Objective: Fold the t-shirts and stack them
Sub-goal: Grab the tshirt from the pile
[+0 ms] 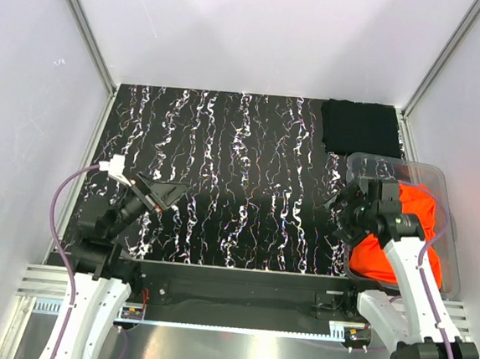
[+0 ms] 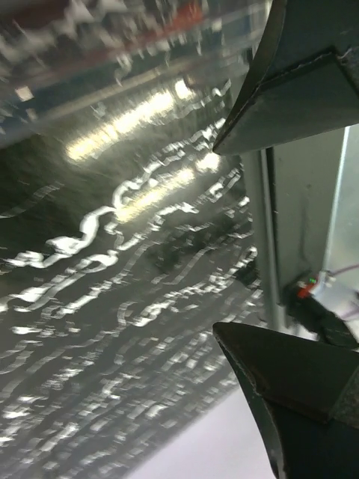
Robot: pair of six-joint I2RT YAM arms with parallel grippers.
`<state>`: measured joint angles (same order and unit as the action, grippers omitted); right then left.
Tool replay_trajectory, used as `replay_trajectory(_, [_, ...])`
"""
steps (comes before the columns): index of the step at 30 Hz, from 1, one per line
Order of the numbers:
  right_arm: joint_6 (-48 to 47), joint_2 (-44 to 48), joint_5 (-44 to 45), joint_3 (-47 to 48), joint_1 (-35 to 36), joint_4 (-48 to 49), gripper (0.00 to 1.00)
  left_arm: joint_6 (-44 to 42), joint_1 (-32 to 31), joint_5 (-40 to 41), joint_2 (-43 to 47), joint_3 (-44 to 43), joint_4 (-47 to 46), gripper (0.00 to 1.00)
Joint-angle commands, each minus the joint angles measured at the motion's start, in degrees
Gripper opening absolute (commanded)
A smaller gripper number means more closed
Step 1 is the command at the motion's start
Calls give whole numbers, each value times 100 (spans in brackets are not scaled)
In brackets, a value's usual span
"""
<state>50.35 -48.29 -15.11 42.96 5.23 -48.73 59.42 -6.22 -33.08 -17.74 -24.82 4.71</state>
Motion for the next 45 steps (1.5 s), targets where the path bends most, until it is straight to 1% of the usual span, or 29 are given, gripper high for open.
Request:
replay_trajectory(1, [-394, -329, 1132, 765, -14, -769, 100, -607, 7, 99, -124, -365, 1031, 99])
replay_trajectory(3, [-587, -663, 1509, 1204, -14, -822, 100, -711, 7, 135, -448, -575, 1435, 99])
replay_trajectory(4, [-527, -907, 1825, 1380, -14, -996, 100, -765, 15, 74, -615, -664, 1567, 99])
replay_trajectory(5, [-430, -1032, 2367, 1721, -14, -1094, 100, -922, -11, -5, -904, -830, 1829, 99])
replay_trajectory(7, [-193, -1373, 2907, 2022, -92, -1261, 100, -1089, -29, -207, -820, -936, 1875, 99])
replay_trajectory(9, [-122, -1664, 3522, 2470, -233, -1366, 100, -1799, -37, -452, -828, -1305, 2112, 99])
replay_trajectory(10, [18, -2005, 3985, 2759, -399, -1463, 100, -2411, -133, -454, -854, -1672, 2461, 99])
replay_trajectory(11, [10, -2200, 4164, 2866, -470, -1499, 100, -2713, -134, -384, -854, -1875, 2665, 99])
replay_trajectory(12, [-7, -2385, 4279, 2954, -488, -1516, 100, -2960, -282, -96, -863, -2069, 2867, 99])
replay_trajectory(13, [-60, -2587, 4358, 3025, -836, -1508, 100, -3145, -336, 2, -872, -2219, 2999, 99])
replay_trajectory(14, [-147, -2980, 4542, 3086, -918, -1508, 100, -3486, -388, 47, -881, -2481, 3175, 99])
replay_trajectory(16, [-131, -3438, 4719, 3043, -1138, -1534, 100, -3752, -547, -241, -1012, -2668, 3255, 99])
replay_trajectory(18, [-52, -3625, 4693, 2833, -1594, -1534, 100, -4034, -643, -592, -1065, -2835, 3273, 99])
replay_trajectory(19, [70, -3713, 4702, 2728, -1752, -1499, 100, -4122, -670, -620, -1109, -2879, 3299, 99])
replay_trajectory(20, [80, -3740, 4719, 2483, -2067, -1438, 99, -4209, -696, -595, -1109, -2906, 3386, 99])
replay_trajectory(21, [80, -3766, 4676, 2359, -2192, -1324, 100, -4297, -740, -516, -1109, -2906, 3413, 99])
replay_trajectory(22, [46, -3793, 4641, 2244, -2306, -1036, 100, -4290, -749, -480, -1109, -2871, 3422, 99])
replay_trajectory(24, [-16, -3898, 4780, 1989, -2404, -771, 100, -4123, -740, -576, -1135, -2835, 3449, 99])
replay_trajectory(26, [141, -4003, 5086, 1822, -2422, -708, 98, -4061, -741, -594, -1197, -3010, 3693, 99])
replay_trajectory(30, [624, -3890, 5536, 1497, -2448, -550, 94, -3851, -741, -85, -1372, -3389, 4344, 99])
replay_trajectory(31, [834, -3776, 5633, 1426, -2457, -472, 92, -3780, -749, -85, -1425, -3441, 4432, 99])
replay_trajectory(33, [976, -3723, 5774, 1224, -2466, -279, 92, -3578, -740, -120, -1522, -3521, 4652, 99])
replay_trajectory(35, [1178, -3810, 5826, 1110, -2492, -181, 92, -3438, -749, -216, -1575, -3626, 4871, 99])
replay_trajectory(37, [1240, -3933, 5836, 1013, -2519, 125, 90, -3323, -749, -366, -1566, -3697, 4960, 99])
replay_trajectory(39, [1135, -3907, 5801, 899, -2589, 572, 84, -3042, -741, -366, -1461, -3758, 4987, 99])
replay_trajectory(40, [874, -3777, 5757, 820, -2598, 784, 80, -2946, -749, -340, -1348, -3776, 4996, 99])
replay_trajectory(41, [802, -3714, 5670, 680, -2615, 943, 72, -2727, -741, -339, -1294, -3785, 5013, 99])
replay_trajectory(42, [732, -3670, 5643, 635, -2633, 1144, 69, -2638, -740, -374, -1241, -3776, 5031, 99])
replay_trajectory(45, [512, -3713, 5590, 582, -2720, 1313, 69, -2339, -740, -418, -1039, -3750, 5092, 99])
